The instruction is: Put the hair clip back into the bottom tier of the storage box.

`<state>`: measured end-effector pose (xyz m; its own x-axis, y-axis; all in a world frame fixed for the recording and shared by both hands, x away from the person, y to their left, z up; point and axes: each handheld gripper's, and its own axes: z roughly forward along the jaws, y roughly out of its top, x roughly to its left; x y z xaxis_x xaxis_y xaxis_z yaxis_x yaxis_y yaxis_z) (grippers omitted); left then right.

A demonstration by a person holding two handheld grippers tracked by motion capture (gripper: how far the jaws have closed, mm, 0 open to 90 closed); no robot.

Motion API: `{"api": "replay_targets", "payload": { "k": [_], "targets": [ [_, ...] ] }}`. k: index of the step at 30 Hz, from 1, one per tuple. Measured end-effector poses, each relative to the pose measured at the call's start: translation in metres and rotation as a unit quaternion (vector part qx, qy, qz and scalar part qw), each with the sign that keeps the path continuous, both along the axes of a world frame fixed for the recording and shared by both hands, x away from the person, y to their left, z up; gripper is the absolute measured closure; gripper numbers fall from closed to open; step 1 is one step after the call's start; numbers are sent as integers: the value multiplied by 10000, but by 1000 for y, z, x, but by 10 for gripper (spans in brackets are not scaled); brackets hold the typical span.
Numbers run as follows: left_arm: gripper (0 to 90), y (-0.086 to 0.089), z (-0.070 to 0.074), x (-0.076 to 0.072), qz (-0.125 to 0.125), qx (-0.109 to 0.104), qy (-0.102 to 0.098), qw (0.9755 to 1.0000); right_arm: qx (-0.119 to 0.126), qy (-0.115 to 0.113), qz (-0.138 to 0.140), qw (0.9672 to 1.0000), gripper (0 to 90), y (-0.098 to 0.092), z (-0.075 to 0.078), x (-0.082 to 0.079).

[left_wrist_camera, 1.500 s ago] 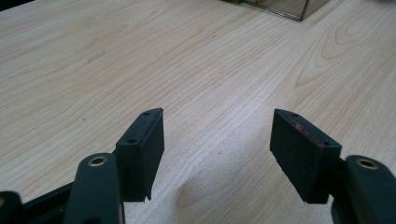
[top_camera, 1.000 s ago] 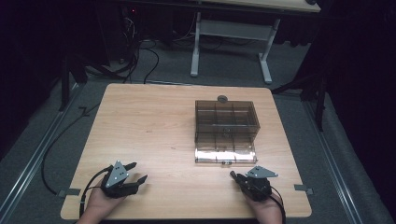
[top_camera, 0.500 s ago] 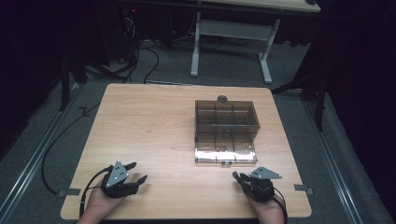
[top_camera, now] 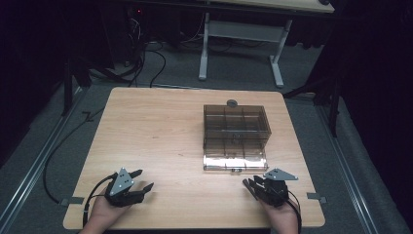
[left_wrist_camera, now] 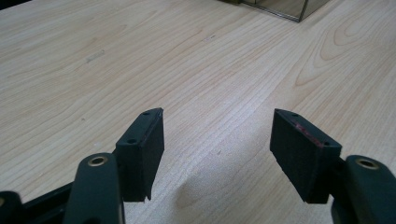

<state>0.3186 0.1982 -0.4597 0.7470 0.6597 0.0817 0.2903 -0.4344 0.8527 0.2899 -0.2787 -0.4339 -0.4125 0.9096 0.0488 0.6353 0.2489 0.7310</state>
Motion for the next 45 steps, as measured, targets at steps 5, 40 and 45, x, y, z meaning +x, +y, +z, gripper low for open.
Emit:
{"api": "replay_targets", "payload": {
  "k": [5,40,45],
  "targets": [
    [356,0,0,0,11,-25,-5,10000,-217,328,-77,9992,705,1,0,4],
    [358,0,0,0,-39,-10,-19,10000,-770,1647,57,9833,740,-5,16,20],
    [358,0,0,0,-40,-11,-16,10000,-846,1769,109,9805,738,-4,15,22]
  ]
}}
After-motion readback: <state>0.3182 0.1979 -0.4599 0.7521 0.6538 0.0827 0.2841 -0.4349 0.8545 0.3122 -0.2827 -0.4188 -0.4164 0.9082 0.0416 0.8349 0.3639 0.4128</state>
